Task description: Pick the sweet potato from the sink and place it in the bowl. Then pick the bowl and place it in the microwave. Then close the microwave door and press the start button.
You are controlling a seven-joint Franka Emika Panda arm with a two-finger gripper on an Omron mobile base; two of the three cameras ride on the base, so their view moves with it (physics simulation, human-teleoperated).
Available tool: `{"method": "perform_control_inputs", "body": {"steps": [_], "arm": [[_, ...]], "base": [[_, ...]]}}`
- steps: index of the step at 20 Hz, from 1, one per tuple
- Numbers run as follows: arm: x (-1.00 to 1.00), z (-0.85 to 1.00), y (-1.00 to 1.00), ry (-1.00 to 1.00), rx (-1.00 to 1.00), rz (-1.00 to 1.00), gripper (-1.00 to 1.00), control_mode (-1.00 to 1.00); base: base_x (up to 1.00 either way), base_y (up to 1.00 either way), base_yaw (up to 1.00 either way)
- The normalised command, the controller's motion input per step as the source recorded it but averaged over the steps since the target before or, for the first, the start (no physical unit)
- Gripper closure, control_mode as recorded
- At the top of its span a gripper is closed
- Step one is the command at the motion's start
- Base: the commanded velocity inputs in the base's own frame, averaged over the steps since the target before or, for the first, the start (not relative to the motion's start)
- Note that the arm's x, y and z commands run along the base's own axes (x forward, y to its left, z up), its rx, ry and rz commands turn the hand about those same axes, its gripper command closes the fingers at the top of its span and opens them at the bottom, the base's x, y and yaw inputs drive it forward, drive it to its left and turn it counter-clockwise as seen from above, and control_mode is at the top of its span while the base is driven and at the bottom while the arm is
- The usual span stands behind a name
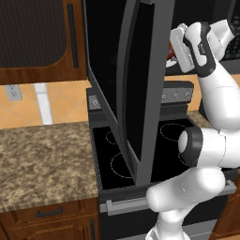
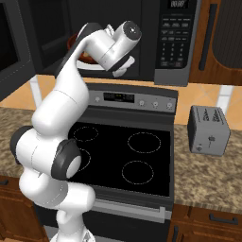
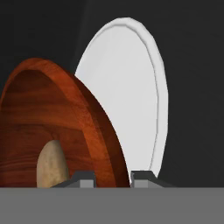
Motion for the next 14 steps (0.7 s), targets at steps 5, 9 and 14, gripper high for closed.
{"method": "perform_control_inputs", "body": {"steps": [5,9,14], "arm": [[0.11,-0.21,0.0,0.03,0.0,-0.02,1.0,-1.0],[0.13,-0.2,0.02,0.06,0.0,-0.03,-1.0,-1.0],[-0.01,-0.02,0.01,0.0,0.0,-0.01,-1.0,-1.0]], "base": [[0.0,0.0,0.0],[0.0,0.0,0.0],[0.0,0.0,0.0]]}}
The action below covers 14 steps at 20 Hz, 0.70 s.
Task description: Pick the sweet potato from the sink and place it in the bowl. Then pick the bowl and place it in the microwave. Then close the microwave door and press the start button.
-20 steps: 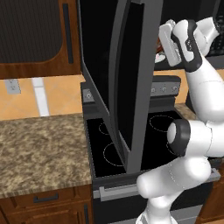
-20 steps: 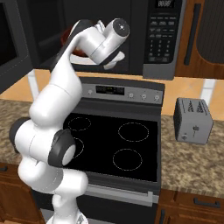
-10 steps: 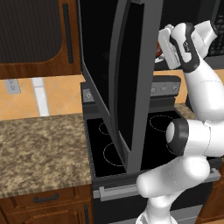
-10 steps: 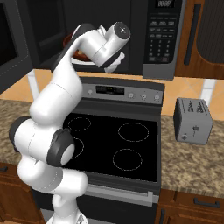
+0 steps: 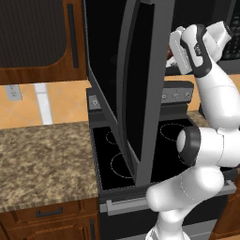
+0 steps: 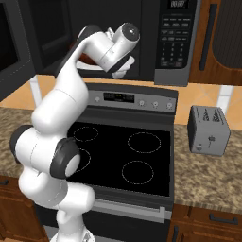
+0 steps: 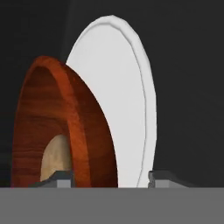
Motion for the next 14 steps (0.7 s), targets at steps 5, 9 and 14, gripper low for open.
{"method": "perform_control_inputs", "body": {"steps": [5,9,14], "arm": [[-0.32,0.0,0.16,-0.14,0.0,0.0,-1.0,-1.0],[-0.42,0.0,0.27,-0.19,0.02,0.0,-1.0,-1.0],[-0.92,0.0,0.02,-0.23,0.0,0.0,-1.0,-1.0]], "base": [[0.0,0.0,0.0],[0.0,0.0,0.0],[0.0,0.0,0.0]]}}
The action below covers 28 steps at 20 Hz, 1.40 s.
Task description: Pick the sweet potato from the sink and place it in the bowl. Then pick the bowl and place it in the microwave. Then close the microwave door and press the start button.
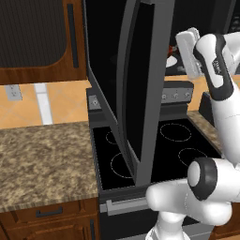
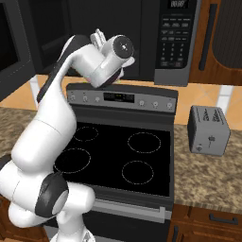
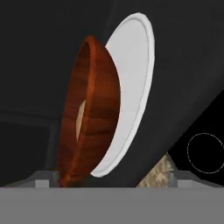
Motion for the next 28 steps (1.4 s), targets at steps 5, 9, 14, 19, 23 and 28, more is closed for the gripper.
{"method": "perform_control_inputs", "body": {"steps": [5,9,14,19,23,28], "arm": [[-0.78,-0.09,-0.14,-0.16,-0.03,0.0,-1.0,-1.0],[-0.46,-0.31,0.0,-0.03,-0.28,-0.03,-1.0,-1.0],[-0.78,0.0,-0.03,-0.05,-0.38,-0.21,-1.0,-1.0],[-0.35,0.0,-0.34,0.0,-0.41,-0.15,-1.0,-1.0],[-0.26,-0.05,-0.86,0.0,-0.4,-0.01,-1.0,-1.0],[-0.25,-0.24,-0.66,0.0,-0.43,-0.23,-1.0,-1.0]], "base": [[0.0,0.0,0.0],[0.0,0.0,0.0],[0.0,0.0,0.0],[0.0,0.0,0.0],[0.0,0.0,0.0],[0.0,0.0,0.0]]}}
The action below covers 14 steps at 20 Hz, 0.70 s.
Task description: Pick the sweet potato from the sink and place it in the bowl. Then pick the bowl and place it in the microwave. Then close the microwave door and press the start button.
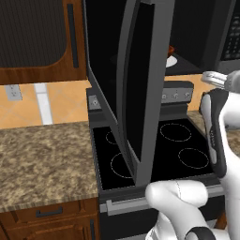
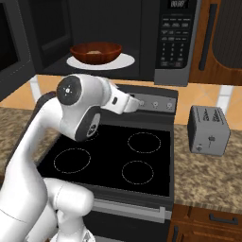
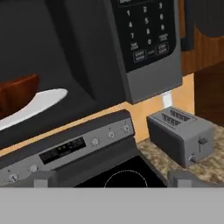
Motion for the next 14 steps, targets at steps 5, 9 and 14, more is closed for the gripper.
{"method": "perform_control_inputs", "body": {"steps": [5,9,14], "arm": [[-0.1,-0.7,-0.11,0.0,-0.52,-0.44,-1.0,-1.0],[-0.01,-0.38,-0.22,0.0,-0.43,-0.43,-1.0,-1.0],[-0.14,-0.05,-0.04,0.0,-0.38,-0.48,-1.0,-1.0]], "base": [[0.0,0.0,0.0],[0.0,0.0,0.0],[0.0,0.0,0.0]]}}
